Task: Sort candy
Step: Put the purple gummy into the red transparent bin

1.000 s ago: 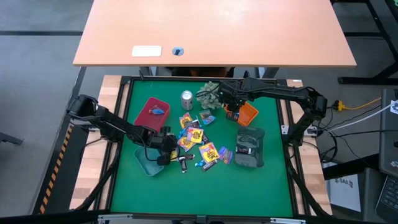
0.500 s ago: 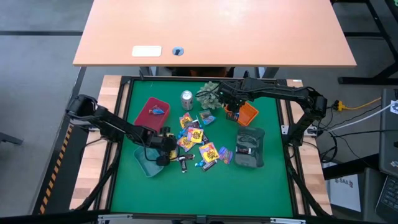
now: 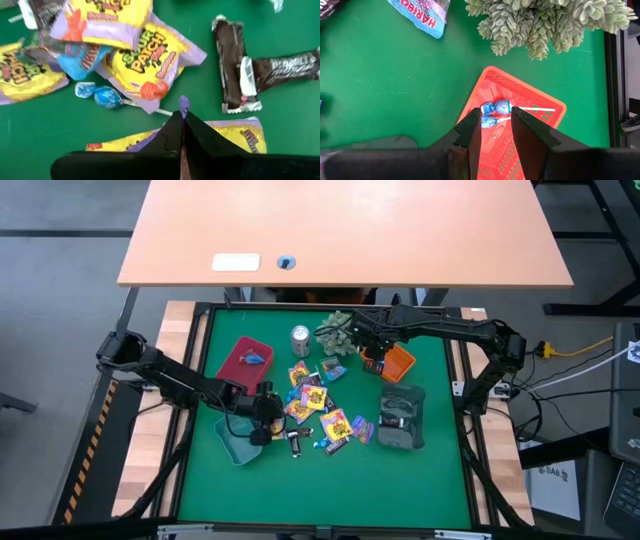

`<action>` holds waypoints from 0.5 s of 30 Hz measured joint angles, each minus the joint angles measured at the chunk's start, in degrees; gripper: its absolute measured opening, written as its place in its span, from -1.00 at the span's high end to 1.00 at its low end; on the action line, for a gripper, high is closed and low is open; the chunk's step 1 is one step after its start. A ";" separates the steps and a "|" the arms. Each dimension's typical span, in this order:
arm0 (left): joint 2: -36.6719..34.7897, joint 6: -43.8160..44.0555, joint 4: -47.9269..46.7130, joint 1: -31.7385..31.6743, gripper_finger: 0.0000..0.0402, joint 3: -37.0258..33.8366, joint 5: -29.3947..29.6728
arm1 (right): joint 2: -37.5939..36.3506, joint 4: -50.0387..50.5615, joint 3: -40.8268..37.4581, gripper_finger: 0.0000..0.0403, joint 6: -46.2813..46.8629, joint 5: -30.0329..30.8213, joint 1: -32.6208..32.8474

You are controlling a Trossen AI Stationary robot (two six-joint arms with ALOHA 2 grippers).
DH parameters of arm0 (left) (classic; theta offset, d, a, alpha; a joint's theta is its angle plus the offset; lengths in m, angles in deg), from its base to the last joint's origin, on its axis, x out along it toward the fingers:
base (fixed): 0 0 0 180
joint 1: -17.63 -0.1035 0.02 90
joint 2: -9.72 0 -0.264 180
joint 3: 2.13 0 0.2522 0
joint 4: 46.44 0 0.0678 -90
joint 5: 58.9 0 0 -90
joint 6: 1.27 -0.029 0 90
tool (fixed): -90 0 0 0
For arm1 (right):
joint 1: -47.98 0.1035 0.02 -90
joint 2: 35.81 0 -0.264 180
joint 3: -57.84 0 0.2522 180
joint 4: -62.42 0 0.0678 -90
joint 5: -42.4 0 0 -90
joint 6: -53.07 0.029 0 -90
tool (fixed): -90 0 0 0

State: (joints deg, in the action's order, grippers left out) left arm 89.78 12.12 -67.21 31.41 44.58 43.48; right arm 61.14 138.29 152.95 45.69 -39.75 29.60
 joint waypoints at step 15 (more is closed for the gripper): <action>-14.16 0.00 -1.94 -4.85 1.00 0.02 0.16 | 0.00 -1.18 0.00 0.47 0.00 0.00 0.00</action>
State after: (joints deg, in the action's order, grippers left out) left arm 75.61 12.12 -69.14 26.56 44.60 43.64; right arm 61.14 137.11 152.95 45.69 -39.75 29.60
